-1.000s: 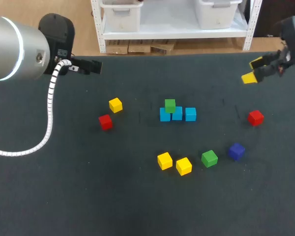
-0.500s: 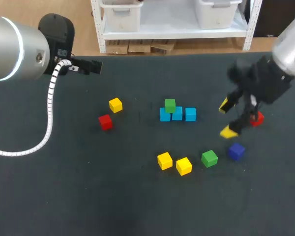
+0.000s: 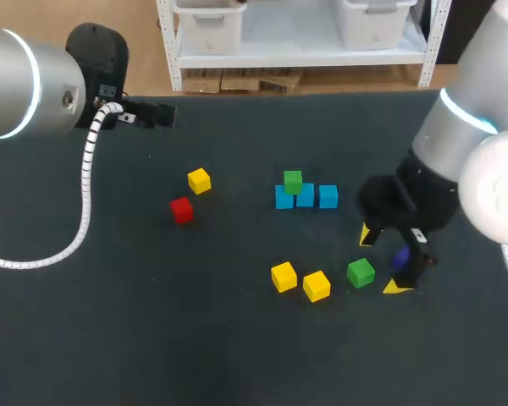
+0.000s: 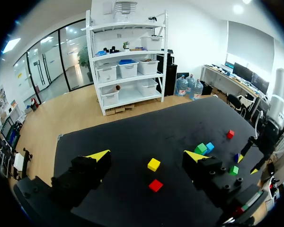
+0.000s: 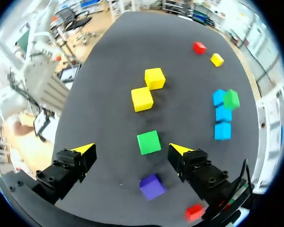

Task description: Place the blue cubes, place green cubes on the blue cubes, place the yellow cubes on the green cubes, then place the red cubes on the yellow cubes, and place purple cube on the red cubes.

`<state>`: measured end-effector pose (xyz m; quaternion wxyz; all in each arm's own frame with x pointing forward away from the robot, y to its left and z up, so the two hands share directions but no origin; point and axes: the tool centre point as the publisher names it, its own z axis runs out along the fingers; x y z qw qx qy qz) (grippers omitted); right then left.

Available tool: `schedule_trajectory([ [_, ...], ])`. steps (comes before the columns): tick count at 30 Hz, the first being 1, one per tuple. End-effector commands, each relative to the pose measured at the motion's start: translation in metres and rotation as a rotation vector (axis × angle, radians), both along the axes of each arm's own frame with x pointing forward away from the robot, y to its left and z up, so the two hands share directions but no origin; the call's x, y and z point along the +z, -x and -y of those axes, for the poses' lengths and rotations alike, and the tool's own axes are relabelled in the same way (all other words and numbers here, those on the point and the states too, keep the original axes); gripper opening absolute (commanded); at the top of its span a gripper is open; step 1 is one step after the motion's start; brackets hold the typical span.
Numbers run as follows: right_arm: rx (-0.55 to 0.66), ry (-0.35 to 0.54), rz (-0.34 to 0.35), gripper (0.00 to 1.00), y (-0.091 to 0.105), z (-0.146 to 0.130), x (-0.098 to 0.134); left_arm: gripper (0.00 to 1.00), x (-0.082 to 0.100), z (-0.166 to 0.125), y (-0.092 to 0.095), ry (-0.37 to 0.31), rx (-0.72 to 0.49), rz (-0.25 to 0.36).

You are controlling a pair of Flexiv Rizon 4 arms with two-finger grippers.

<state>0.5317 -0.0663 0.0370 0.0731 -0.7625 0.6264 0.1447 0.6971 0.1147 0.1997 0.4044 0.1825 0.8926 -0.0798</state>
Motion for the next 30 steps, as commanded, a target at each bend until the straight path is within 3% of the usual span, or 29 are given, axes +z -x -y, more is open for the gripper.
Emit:
schedule_trajectory([
  [1, 0.043, 0.021, -0.016, 1.0, -0.011, -0.018, -0.011, 1.0, 0.001, -0.001, 0.0, 0.001, -0.002, -0.001],
  [12, 0.113, 0.115, 0.063, 1.0, -0.022, -0.031, -0.037, 1.0, 0.001, -0.001, 0.0, 0.001, -0.002, -0.001],
  [13, 0.111, 0.116, 0.069, 0.94, -0.023, -0.03, -0.037, 1.0, 0.001, -0.001, 0.0, 0.001, -0.002, -0.001],
  [14, 0.11, 0.117, 0.072, 0.76, -0.023, -0.029, -0.038, 1.0, 0.001, -0.001, 0.0, 0.001, -0.002, -0.001],
  [15, 0.11, 0.118, 0.073, 0.51, -0.024, -0.028, -0.038, 1.0, 0.001, -0.001, 0.0, 0.001, -0.002, -0.001],
  [16, 0.11, 0.128, 0.078, 0.48, -0.024, -0.026, -0.039, 1.0, 0.001, -0.001, 0.0, 0.001, -0.002, -0.001],
  [17, 0.11, 0.14, 0.083, 0.49, -0.023, -0.024, -0.04, 1.0, 0.001, -0.001, 0.0, 0.001, -0.002, -0.001],
  [18, 0.11, 0.148, 0.088, 0.56, -0.023, -0.023, -0.041, 1.0, 0.001, -0.001, 0.0, 0.001, -0.002, -0.001],
  [19, 0.109, 0.153, 0.093, 0.78, -0.024, -0.021, -0.042, 1.0, 0.001, -0.001, 0.0, 0.001, -0.002, -0.001],
  [20, 0.111, 0.158, 0.096, 0.91, -0.023, -0.02, -0.042, 1.0, 0.001, -0.001, 0.0, 0.001, -0.002, -0.001],
  [22, 0.12, 0.171, 0.108, 0.99, -0.023, -0.017, -0.043, 1.0, 0.001, -0.001, 0.0, 0.001, -0.002, -0.001],
  [27, 0.117, 0.187, 0.139, 1.0, -0.026, -0.013, -0.046, 1.0, 0.001, -0.001, 0.0, 0.001, -0.002, -0.001],
  [28, 0.116, 0.191, 0.15, 0.69, -0.027, -0.012, -0.047, 1.0, 0.001, -0.001, 0.0, 0.001, -0.002, -0.001],
  [30, 0.111, 0.194, 0.163, 0.24, -0.028, -0.012, -0.047, 1.0, 0.001, -0.001, 0.0, 0.001, -0.002, -0.001],
])
